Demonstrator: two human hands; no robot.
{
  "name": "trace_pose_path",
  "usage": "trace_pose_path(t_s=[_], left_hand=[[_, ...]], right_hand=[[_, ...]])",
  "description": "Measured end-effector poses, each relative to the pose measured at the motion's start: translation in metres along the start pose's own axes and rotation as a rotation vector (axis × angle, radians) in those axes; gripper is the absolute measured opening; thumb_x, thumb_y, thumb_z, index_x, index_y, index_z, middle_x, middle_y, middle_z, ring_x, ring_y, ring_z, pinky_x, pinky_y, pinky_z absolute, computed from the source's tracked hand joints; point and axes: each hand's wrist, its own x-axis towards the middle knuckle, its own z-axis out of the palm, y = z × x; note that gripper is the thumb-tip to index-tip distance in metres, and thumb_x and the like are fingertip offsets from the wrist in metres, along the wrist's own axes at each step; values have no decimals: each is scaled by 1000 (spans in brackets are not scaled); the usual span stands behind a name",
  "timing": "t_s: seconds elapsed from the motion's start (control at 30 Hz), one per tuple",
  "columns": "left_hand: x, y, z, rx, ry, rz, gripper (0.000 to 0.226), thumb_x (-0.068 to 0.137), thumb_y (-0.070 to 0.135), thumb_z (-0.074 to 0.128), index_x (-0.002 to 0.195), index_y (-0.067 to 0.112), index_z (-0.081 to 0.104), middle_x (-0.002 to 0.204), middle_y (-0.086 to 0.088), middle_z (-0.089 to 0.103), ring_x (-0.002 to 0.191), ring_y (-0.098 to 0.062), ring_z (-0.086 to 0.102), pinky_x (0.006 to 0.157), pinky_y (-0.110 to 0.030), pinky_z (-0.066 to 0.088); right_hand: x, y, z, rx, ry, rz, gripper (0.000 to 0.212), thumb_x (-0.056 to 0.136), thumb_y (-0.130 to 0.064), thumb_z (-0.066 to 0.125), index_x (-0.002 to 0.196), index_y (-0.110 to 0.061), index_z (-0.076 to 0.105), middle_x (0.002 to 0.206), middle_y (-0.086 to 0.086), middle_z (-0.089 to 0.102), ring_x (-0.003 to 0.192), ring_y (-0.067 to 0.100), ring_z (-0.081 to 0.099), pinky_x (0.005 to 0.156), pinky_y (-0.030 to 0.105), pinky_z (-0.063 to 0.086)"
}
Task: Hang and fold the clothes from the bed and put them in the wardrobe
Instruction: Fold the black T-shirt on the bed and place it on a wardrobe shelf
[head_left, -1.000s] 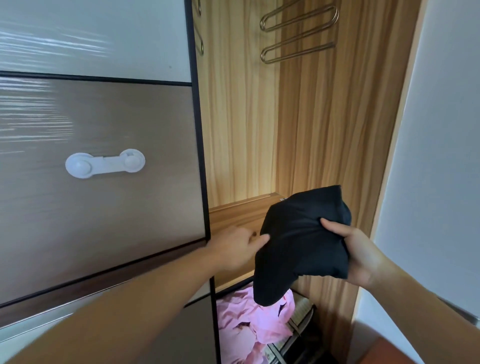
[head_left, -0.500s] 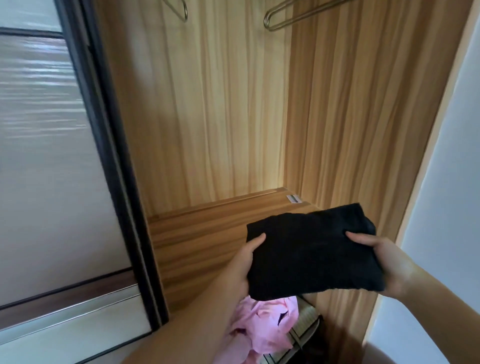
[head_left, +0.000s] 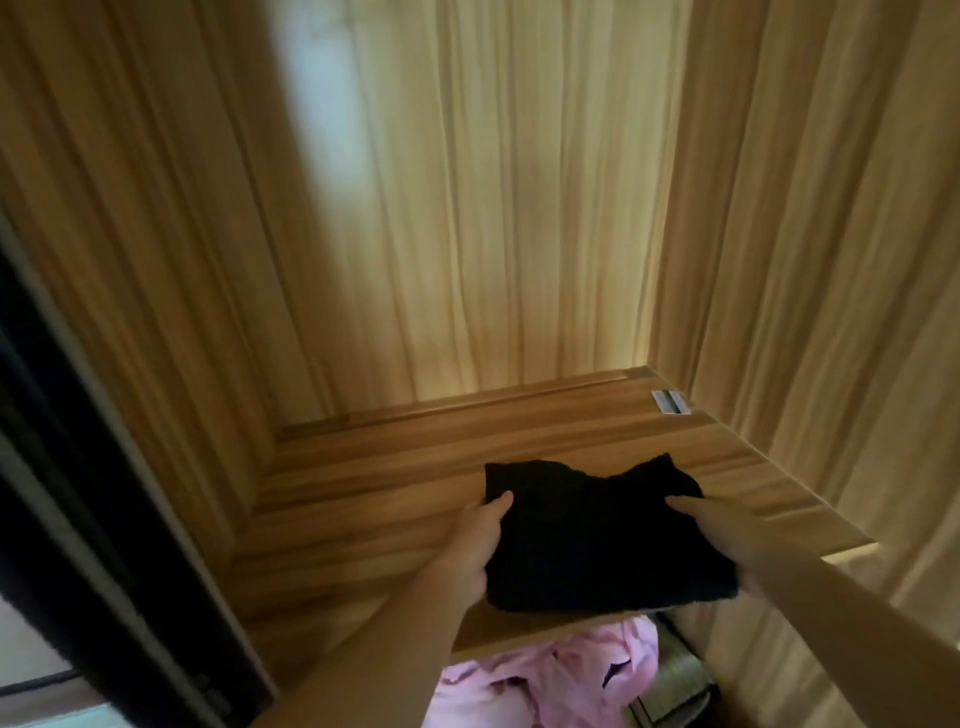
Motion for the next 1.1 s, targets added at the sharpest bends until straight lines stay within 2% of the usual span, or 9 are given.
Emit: trace_pose_path(t_s=[0.17, 0.33, 0.43, 0.5, 0.6, 0.67, 0.73, 0.9, 1.1], left_hand=[[72, 29, -9, -18, 88, 2, 45, 97, 45, 50, 133, 18, 53, 124, -11, 60, 110, -32, 60, 98, -48, 48], [138, 58, -11, -36, 139, 31, 40, 99, 42, 46, 130, 20, 56, 117, -6, 63, 104, -28, 61, 90, -40, 51], [166, 65, -18, 0, 193, 61, 38, 96, 34, 53, 131, 19, 56, 116, -9, 64, 103, -30, 62, 93, -45, 51], [176, 66, -21, 24, 203, 91, 36, 97, 24, 50, 132, 19, 54, 115, -9, 64, 100, -30, 63, 82, -40, 54], [184, 63, -26, 43, 217, 131, 36, 99, 14, 43, 134, 19, 52, 116, -8, 62, 100, -28, 62, 74, -36, 55], [187, 64, -29, 65, 253, 154, 39, 100, 12, 44, 138, 18, 49, 126, -10, 59, 107, -29, 59, 85, -40, 54], [190, 67, -31, 88, 273, 186, 41, 100, 9, 45, 140, 15, 46, 134, -11, 54, 113, -30, 57, 86, -36, 51], [201, 70, -34, 161, 324, 250, 42, 100, 9, 49, 141, 13, 45, 138, -9, 52, 118, -28, 55, 88, -32, 46], [211, 71, -33, 161, 399, 251, 43, 99, 13, 51, 141, 18, 44, 139, -4, 51, 117, -26, 55, 97, -40, 49]], right_hand=[[84, -36, 42, -94, -43, -53, 54, 94, -32, 61, 136, -2, 48, 129, 16, 55, 112, 34, 54, 95, 39, 41], [164, -63, 85, -175, -37, -78, 62, 96, -38, 56, 143, -2, 40, 140, 17, 48, 124, 39, 47, 107, 50, 36], [194, -68, 102, -209, -73, -77, 38, 98, -31, 53, 123, -2, 54, 100, 14, 61, 86, 29, 59, 82, 43, 46], [207, -67, 108, -262, -44, -98, 25, 99, -29, 52, 103, -6, 59, 86, 17, 62, 69, 26, 56, 65, 38, 44], [220, -62, 112, -337, 6, -115, 30, 99, -30, 51, 97, -2, 60, 66, 12, 51, 56, 22, 48, 52, 31, 37], [224, -59, 115, -386, 40, -143, 35, 98, -33, 52, 105, 1, 60, 75, 14, 56, 66, 27, 55, 57, 34, 43], [227, -61, 118, -391, 67, -175, 38, 97, -33, 54, 110, 2, 60, 92, 19, 63, 80, 32, 60, 70, 41, 51], [238, -63, 126, -409, 122, -194, 42, 95, -31, 59, 110, 8, 61, 87, 19, 60, 70, 26, 56, 70, 41, 47], [250, -61, 128, -417, 140, -186, 39, 94, -33, 59, 100, 5, 63, 72, 9, 56, 63, 21, 53, 65, 38, 48]])
